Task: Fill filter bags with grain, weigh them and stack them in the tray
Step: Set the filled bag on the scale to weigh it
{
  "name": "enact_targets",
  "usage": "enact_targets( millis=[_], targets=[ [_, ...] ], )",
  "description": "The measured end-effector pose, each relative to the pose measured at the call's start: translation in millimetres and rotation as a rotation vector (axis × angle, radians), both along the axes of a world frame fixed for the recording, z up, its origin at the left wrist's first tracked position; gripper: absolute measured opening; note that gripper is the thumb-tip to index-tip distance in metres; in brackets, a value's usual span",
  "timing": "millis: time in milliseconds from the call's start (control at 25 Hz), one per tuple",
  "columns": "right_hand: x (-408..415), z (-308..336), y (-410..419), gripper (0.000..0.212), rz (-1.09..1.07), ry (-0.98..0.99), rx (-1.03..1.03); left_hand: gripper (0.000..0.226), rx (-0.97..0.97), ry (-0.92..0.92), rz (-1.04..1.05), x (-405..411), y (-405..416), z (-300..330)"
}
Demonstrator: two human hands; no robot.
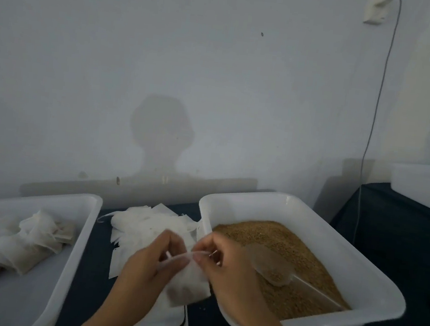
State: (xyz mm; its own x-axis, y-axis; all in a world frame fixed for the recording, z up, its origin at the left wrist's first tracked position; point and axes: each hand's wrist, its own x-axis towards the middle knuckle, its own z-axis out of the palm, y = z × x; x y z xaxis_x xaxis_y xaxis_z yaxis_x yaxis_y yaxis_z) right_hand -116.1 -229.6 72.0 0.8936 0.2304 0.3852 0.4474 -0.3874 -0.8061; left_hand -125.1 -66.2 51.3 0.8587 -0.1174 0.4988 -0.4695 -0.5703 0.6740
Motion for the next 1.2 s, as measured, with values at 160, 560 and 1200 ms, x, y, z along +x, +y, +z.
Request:
enact_targets(
  millis=[160, 560, 1200],
  targets=[
    [10, 19, -38, 0.013, -0.087, -0.061, 0.054, 0.018, -0.02, -0.076, -0.089, 19, -37, 22],
    [40, -9, -104, 0.015, -0.135, -0.069, 0.086, 0.011, 0.16, -0.108, -0.168, 65, -86, 10],
    [103, -36, -158, 0.018, -0.132, 0.396, -1.085, 0.017, 0.515, -0.105, -0.031, 83, -103, -28]
  ],
)
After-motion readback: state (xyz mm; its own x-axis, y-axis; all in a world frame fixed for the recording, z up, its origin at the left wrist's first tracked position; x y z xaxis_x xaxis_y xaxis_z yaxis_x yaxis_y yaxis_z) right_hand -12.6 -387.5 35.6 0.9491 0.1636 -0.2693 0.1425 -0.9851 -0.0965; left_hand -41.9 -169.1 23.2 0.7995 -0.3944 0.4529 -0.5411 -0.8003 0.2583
